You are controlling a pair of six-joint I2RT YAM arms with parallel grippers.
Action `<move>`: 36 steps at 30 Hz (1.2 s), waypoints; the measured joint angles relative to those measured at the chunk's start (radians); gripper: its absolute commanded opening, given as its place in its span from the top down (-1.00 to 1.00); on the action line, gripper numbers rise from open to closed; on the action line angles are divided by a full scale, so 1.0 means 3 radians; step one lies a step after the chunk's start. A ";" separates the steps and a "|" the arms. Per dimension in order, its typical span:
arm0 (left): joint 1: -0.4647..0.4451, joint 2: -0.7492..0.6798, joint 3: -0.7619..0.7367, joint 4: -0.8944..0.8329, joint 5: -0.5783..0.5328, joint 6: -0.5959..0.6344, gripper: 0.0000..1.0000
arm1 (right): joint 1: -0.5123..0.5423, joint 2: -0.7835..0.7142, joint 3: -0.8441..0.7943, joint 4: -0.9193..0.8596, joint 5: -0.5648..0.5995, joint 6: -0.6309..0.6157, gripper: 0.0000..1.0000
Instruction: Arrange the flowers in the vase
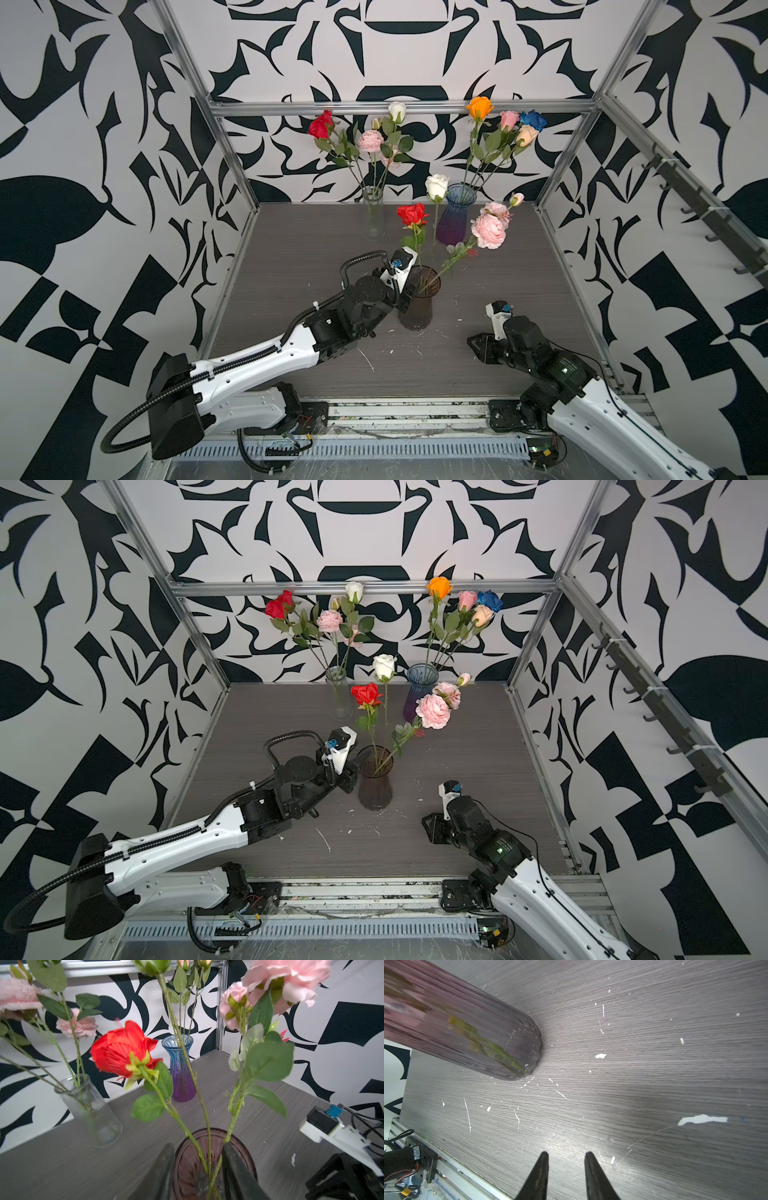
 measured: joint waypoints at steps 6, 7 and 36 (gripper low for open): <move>0.0117 -0.0524 -0.0474 -0.0109 0.0211 -0.0186 -0.89 | 0.0004 -0.0312 -0.0017 0.0004 0.0003 -0.0001 0.35; 0.0126 -0.0619 -0.0571 -0.0107 0.0259 -0.0216 -0.93 | 0.0006 -0.0326 -0.0018 0.0003 0.0004 0.0000 0.35; 0.0135 -0.0039 -0.1298 0.0486 0.0795 -0.0398 -0.99 | 0.0015 0.0006 -0.0018 0.0004 0.0004 -0.0014 0.23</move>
